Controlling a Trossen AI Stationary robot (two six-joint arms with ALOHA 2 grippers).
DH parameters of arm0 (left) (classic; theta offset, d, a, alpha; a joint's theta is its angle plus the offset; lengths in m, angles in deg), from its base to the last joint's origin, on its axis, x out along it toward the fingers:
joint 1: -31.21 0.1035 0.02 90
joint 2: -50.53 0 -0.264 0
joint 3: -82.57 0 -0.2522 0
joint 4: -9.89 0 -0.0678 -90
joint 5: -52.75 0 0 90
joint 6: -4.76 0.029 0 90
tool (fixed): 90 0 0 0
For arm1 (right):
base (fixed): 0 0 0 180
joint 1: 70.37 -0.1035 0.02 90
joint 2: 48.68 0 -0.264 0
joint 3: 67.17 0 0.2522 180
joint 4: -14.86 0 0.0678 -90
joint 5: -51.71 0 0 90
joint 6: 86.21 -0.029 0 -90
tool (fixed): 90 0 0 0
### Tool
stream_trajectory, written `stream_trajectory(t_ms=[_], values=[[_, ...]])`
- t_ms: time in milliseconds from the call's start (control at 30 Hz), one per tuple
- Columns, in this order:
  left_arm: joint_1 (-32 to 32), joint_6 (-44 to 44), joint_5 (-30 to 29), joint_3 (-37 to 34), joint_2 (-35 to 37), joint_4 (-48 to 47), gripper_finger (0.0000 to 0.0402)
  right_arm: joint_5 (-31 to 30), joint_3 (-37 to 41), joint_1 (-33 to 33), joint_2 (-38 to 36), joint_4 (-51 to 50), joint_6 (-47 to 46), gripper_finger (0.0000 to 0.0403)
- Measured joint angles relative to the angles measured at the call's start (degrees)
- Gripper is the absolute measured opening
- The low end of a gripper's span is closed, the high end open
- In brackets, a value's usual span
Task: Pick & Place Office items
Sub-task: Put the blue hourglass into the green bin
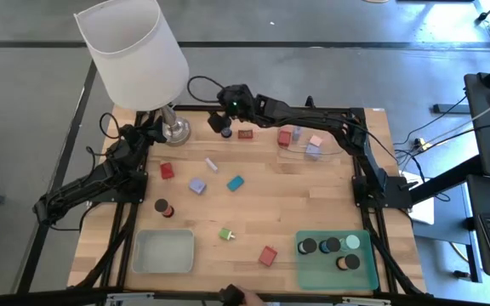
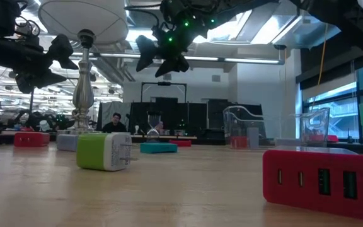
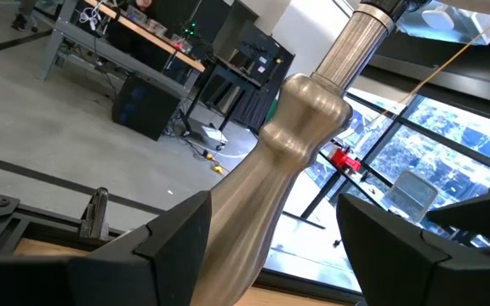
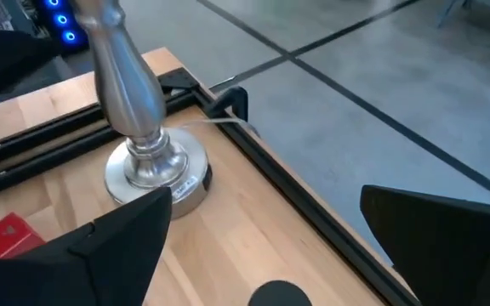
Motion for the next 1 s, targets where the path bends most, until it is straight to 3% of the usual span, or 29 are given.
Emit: stream_trajectory(t_ms=[1000], values=[[0.0, 0.0, 0.0, 0.0, 0.0, 0.0, 0.0251, 1.9, -2.2, 0.0, 0.0, 0.1, 3.7, 0.0384]])
